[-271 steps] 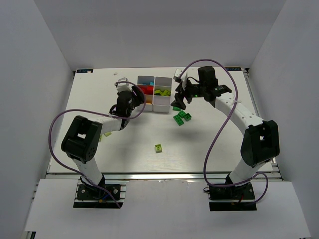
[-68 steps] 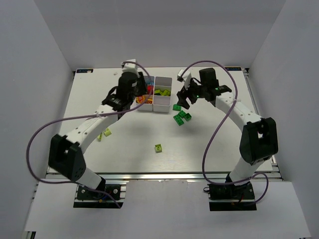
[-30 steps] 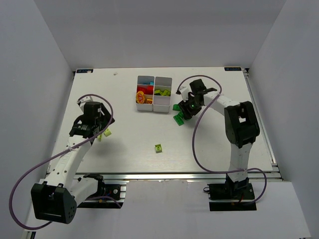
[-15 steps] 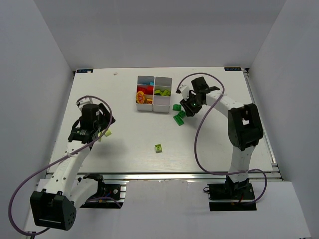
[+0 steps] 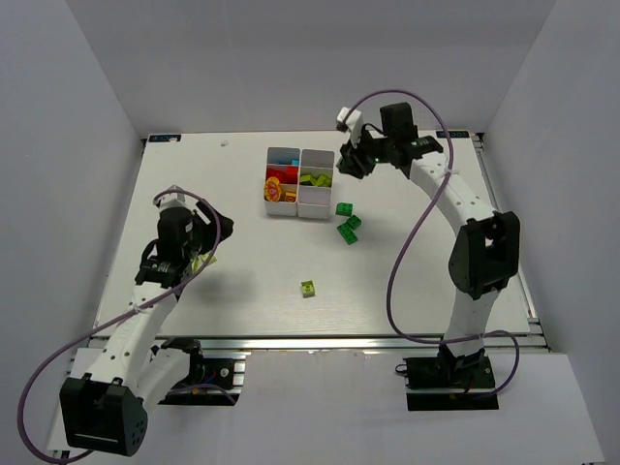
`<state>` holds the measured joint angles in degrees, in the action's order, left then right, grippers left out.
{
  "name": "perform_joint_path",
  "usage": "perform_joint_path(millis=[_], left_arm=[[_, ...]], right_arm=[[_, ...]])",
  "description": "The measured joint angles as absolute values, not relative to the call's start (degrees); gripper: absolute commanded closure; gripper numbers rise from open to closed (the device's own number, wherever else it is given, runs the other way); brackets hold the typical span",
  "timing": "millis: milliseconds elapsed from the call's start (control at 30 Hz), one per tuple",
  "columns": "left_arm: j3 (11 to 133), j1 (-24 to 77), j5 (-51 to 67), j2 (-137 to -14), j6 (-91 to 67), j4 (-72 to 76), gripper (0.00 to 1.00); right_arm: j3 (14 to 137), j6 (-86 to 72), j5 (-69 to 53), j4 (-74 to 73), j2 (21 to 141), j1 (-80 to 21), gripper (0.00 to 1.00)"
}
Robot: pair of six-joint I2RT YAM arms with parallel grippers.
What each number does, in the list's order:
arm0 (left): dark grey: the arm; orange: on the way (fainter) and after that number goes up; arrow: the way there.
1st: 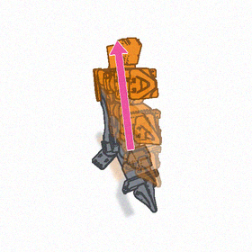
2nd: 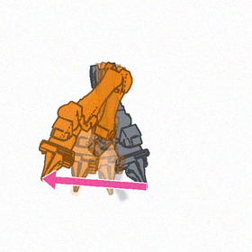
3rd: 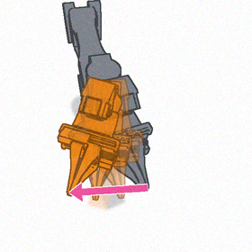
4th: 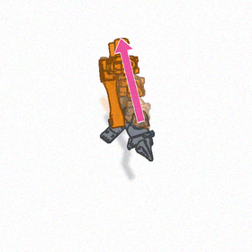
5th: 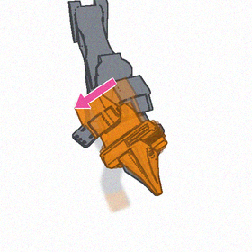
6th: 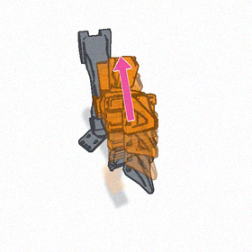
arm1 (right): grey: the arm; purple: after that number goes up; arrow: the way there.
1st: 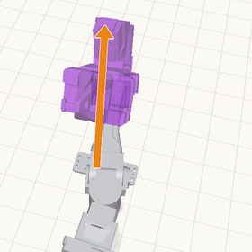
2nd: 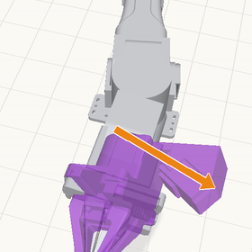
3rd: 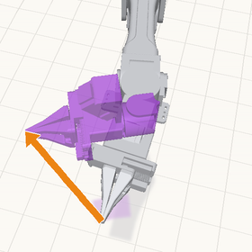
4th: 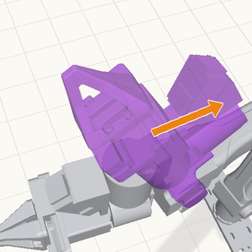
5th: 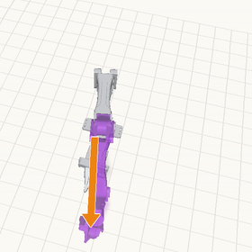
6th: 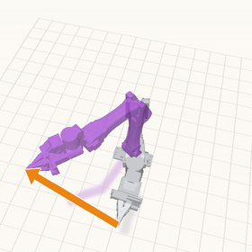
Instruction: Sort the legos into containers by color
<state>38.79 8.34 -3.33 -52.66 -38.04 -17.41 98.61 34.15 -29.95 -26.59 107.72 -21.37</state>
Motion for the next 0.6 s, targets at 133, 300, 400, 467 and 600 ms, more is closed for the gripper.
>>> perform_joint_path(millis=[133,300,400,467,600], left_arm=[[35.77,8.34,-1.8,-50.98,-39.86,-15.16,0.16],[35.0,8.34,-0.95,-49.43,-40.69,-14.37,0.15],[34.24,8.34,-0.82,-48.07,-41.04,-13.5,0.15],[33.41,8.34,-0.3,-47.57,-41.3,-13.06,0.15],[32.36,8.34,0.82,-47.7,-41.58,-12.95,0.15]], right_arm=[[106.17,28.91,-29.36,-22.24,111.33,-22.17,1.0],[110.34,21.65,-26.15,-17.63,115.15,-24.1,1.0],[110.56,18.13,-22.85,-14.94,116.64,-25.39,1.0],[110.56,16.25,-20.56,-13.28,117.49,-26.06,1.0],[110.93,13.43,-17.8,-10.59,119.2,-26.94,1.0]])
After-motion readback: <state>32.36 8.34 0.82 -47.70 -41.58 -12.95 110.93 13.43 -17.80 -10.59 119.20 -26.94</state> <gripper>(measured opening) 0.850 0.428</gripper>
